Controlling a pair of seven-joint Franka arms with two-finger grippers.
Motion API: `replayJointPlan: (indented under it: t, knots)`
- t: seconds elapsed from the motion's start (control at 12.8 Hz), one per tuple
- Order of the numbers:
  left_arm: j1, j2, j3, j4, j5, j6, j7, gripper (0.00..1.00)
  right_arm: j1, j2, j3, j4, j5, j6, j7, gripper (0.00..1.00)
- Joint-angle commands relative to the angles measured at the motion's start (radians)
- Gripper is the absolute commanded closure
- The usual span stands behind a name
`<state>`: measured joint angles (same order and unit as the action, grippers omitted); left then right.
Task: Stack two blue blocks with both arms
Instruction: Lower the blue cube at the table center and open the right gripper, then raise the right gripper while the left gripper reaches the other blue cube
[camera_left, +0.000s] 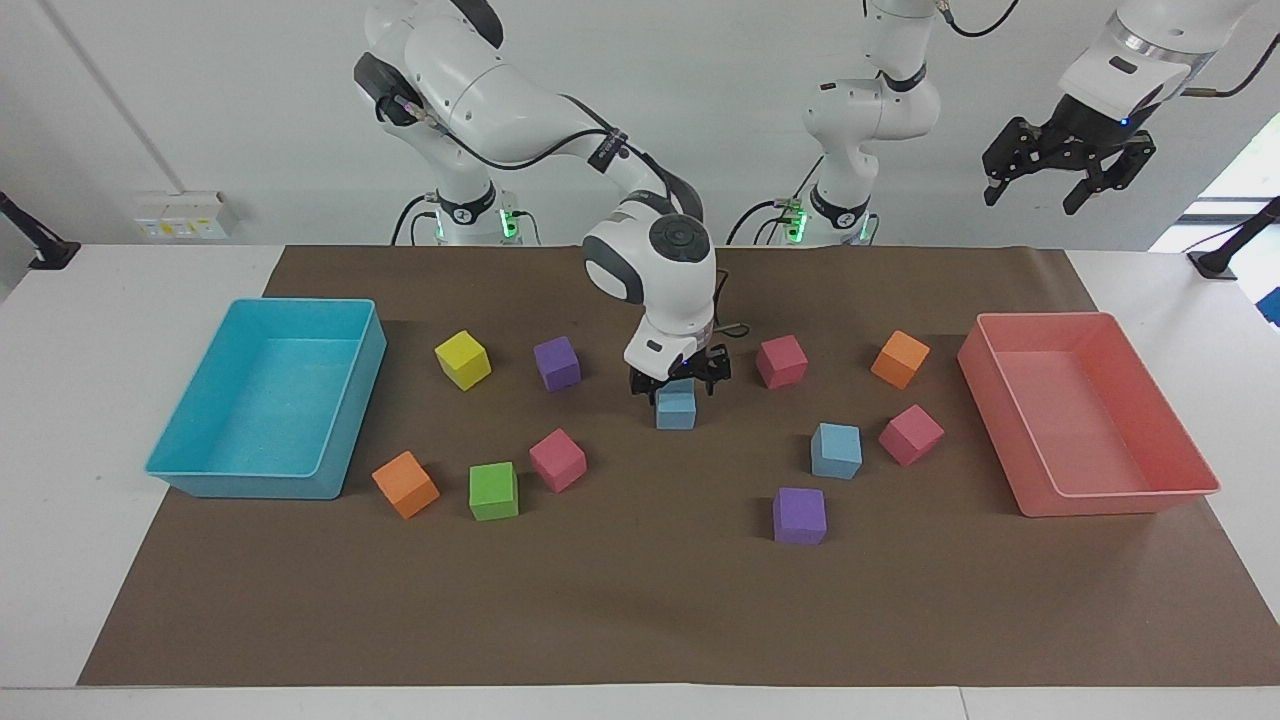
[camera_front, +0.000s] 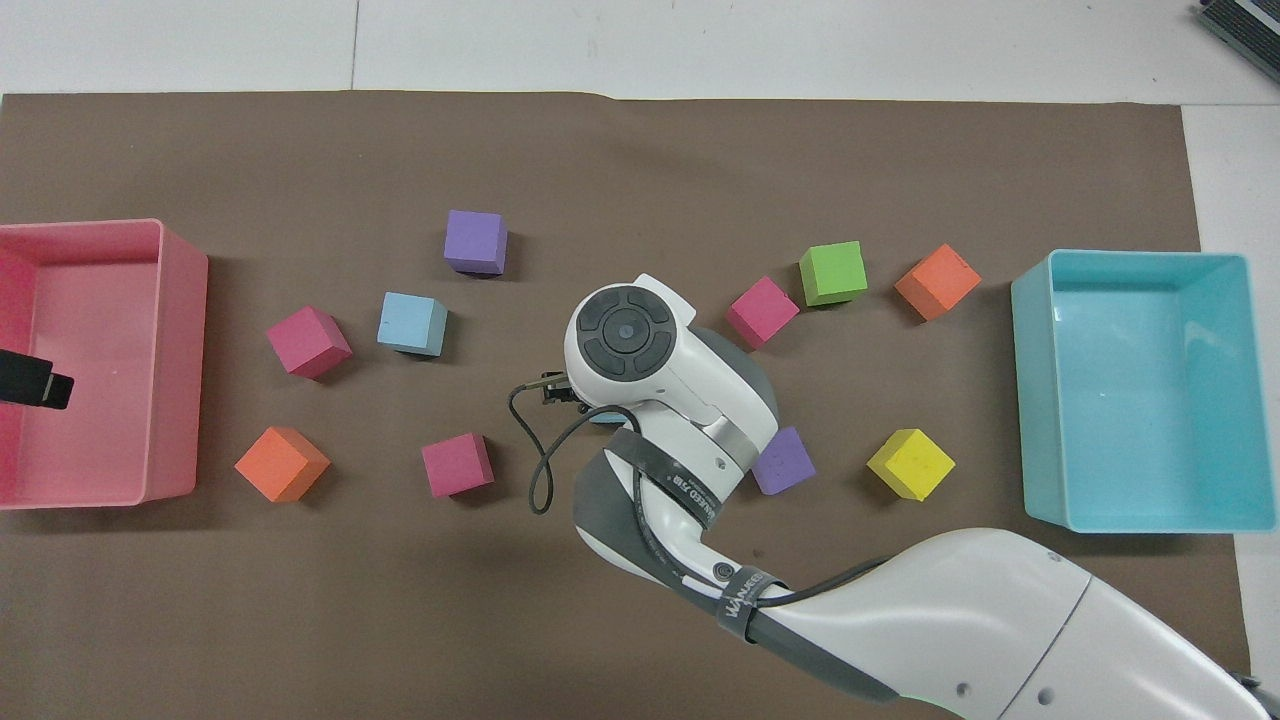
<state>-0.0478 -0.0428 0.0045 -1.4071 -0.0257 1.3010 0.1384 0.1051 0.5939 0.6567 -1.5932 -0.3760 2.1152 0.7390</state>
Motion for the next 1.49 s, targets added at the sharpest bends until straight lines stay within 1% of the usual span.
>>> replayJointPlan:
  t: [0.0, 0.08, 0.23, 0.39, 0.47, 0.63, 0.7, 0.86, 0.94, 1.09, 1.17, 1.33, 1.41]
  knots:
    - [-0.001, -0.006, 0.000, -0.001, 0.003, 0.006, -0.002, 0.00, -0.041, -0.057, 0.018, -0.022, -0.008, 0.011, 0.043, 0.00]
    - [-0.001, -0.005, 0.000, -0.001, 0.003, 0.006, -0.002, 0.00, -0.048, -0.080, 0.017, -0.022, 0.005, -0.001, 0.042, 0.00]
    - [-0.003, -0.005, 0.000, 0.000, 0.001, 0.007, -0.002, 0.00, -0.062, -0.138, -0.009, -0.025, 0.073, -0.027, 0.031, 0.00]
    - [-0.003, -0.003, 0.000, 0.000, 0.000, 0.020, -0.002, 0.00, -0.062, -0.186, -0.060, -0.031, 0.135, -0.052, 0.013, 0.00]
    - [-0.004, -0.002, 0.000, 0.000, 0.001, 0.020, -0.002, 0.00, -0.062, -0.203, -0.086, -0.037, 0.166, -0.052, -0.025, 0.00]
    - [-0.004, 0.003, -0.001, 0.000, 0.001, 0.023, -0.002, 0.00, -0.062, -0.235, -0.153, -0.051, 0.274, -0.070, -0.119, 0.00]
    - [-0.004, 0.006, -0.003, 0.002, 0.001, 0.026, -0.002, 0.00, -0.062, -0.247, -0.176, -0.069, 0.314, -0.072, -0.169, 0.00]
    - [-0.004, 0.014, -0.011, 0.000, 0.001, 0.046, -0.003, 0.00, -0.064, -0.278, -0.218, -0.131, 0.391, -0.037, -0.249, 0.00]
    - [-0.006, 0.017, -0.011, 0.000, 0.001, 0.061, -0.003, 0.00, -0.064, -0.290, -0.232, -0.155, 0.425, -0.009, -0.282, 0.14]
    - [-0.032, 0.046, -0.011, 0.000, 0.001, 0.086, -0.005, 0.00, -0.064, -0.308, -0.249, -0.204, 0.486, 0.020, -0.318, 0.50]
    - [-0.040, 0.061, -0.011, 0.000, 0.001, 0.107, -0.008, 0.00, -0.064, -0.307, -0.250, -0.218, 0.523, 0.026, -0.352, 0.70]
    - [-0.044, 0.090, -0.011, 0.000, 0.003, 0.156, -0.013, 0.00, -0.064, -0.307, -0.259, -0.251, 0.574, 0.071, -0.383, 1.00]
    - [-0.066, 0.115, -0.011, 0.000, 0.003, 0.182, -0.022, 0.00, -0.064, -0.307, -0.261, -0.261, 0.609, 0.081, -0.388, 1.00]
